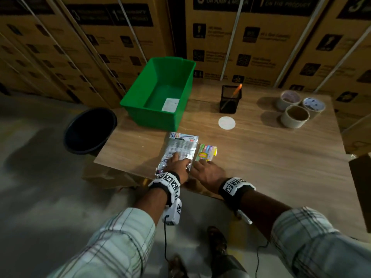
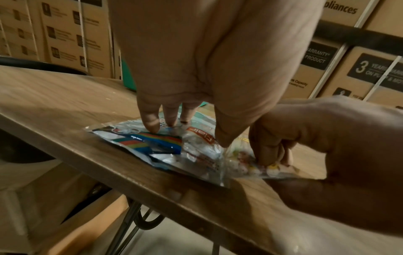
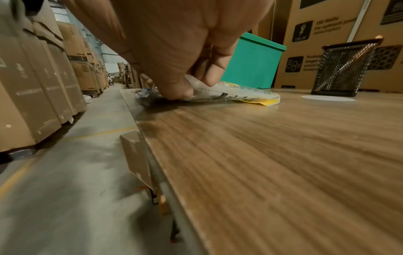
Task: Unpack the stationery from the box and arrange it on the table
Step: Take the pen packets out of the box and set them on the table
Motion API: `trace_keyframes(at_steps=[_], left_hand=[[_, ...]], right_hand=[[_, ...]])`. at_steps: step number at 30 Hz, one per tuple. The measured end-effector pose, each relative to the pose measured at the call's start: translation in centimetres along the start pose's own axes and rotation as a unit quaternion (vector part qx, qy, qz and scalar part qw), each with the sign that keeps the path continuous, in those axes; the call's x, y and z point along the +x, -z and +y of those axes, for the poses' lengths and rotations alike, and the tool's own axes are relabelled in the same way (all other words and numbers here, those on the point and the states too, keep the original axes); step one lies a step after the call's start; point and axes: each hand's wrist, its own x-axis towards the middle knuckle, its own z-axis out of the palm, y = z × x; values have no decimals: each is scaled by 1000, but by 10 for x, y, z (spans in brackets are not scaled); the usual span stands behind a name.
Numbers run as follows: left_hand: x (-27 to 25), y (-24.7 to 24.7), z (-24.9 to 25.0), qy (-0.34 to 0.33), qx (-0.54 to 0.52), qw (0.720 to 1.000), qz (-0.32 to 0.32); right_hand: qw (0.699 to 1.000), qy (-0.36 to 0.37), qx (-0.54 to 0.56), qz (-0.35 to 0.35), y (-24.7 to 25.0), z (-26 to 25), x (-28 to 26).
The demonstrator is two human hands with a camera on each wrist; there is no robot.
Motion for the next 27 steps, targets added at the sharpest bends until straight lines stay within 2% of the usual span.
trace_keyframes(at_steps=[5,10,13,15,23,27], left_hand=[[1,-2,-6,-20,-6,1000,2],[1,-2,-9,-28,-20,999,7],[-3,-3,-11,-31,2,1000,1],[-5,-3,-14,-46,26,999,-11],[-3,11,-39,-52,52,997,-39],[-11,17,-34,-98,54,994,1]], right_hand=[[998,-28,23,-42,-16,-6,-8],[989,-80,42,-118,-2,-10,-15],[977,-169,73,-111,4,-13,-13],[962,-217,105,-131,3,-17,-10],[954,-229,98,-169,5,-34,15],[946,-272,106,-137,21,-38,14]])
